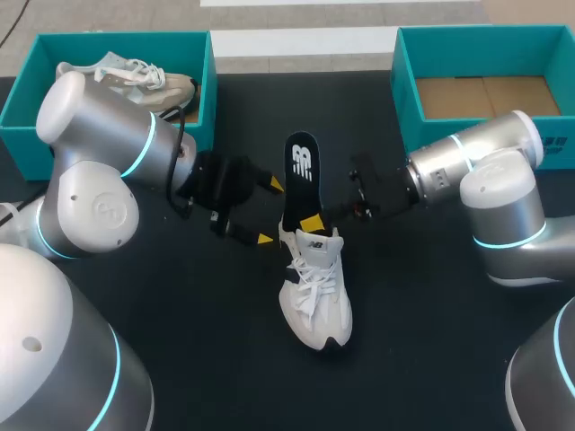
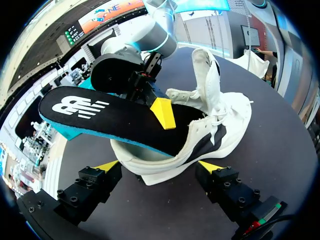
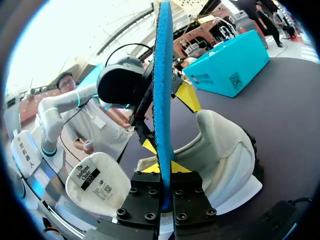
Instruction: Take the shoe out of the shoebox, open the shoe tongue, remove and reinsert the insole, then place the shoe into the shoebox
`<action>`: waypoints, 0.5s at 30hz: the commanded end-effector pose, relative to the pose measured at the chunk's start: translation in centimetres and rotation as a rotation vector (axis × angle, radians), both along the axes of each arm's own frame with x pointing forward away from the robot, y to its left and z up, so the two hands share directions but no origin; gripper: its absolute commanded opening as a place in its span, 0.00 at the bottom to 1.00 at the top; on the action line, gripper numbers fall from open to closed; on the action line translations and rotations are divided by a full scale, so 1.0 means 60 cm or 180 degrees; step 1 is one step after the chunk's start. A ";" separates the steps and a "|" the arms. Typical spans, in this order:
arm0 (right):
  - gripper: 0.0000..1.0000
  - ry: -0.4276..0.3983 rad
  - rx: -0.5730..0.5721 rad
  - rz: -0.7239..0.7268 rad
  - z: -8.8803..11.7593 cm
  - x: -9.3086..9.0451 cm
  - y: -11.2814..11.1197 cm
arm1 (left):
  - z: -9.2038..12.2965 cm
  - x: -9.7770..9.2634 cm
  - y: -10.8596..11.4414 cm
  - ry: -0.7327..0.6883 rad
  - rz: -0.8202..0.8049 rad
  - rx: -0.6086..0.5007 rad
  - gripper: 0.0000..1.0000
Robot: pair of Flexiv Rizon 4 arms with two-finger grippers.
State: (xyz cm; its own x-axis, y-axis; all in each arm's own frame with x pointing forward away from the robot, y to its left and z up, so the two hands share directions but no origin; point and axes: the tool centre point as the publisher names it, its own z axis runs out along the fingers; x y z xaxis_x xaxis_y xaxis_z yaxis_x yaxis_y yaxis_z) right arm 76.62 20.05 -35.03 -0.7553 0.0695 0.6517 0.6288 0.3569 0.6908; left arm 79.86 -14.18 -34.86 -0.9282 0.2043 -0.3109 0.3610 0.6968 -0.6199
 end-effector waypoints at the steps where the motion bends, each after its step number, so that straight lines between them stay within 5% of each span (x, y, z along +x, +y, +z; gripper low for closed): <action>1: 0.00 0.0044 -0.0021 0.0001 -0.013 -0.012 0.006 | -0.001 -0.001 -0.001 -0.0004 0.0003 0.0009 1.00; 10: 0.00 0.0047 -0.0027 -0.0010 -0.013 -0.013 0.004 | -0.001 -0.001 -0.001 -0.0004 0.0003 0.0009 1.00; 12: 0.21 0.0031 -0.0026 -0.0014 -0.011 -0.010 0.005 | -0.001 -0.001 -0.001 -0.0004 0.0003 0.0009 1.00; 15: 0.22 0.0016 -0.0021 -0.0014 -0.011 -0.008 0.005 | -0.001 -0.001 -0.001 -0.0004 0.0003 0.0009 1.00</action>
State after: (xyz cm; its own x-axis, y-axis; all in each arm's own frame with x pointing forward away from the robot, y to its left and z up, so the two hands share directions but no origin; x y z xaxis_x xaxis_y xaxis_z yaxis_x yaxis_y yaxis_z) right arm 76.15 20.21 -35.44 -0.7513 0.0727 0.6560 0.6334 0.3586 0.6857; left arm 79.86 -14.18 -34.86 -0.9282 0.2043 -0.3109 0.3610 0.6967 -0.6199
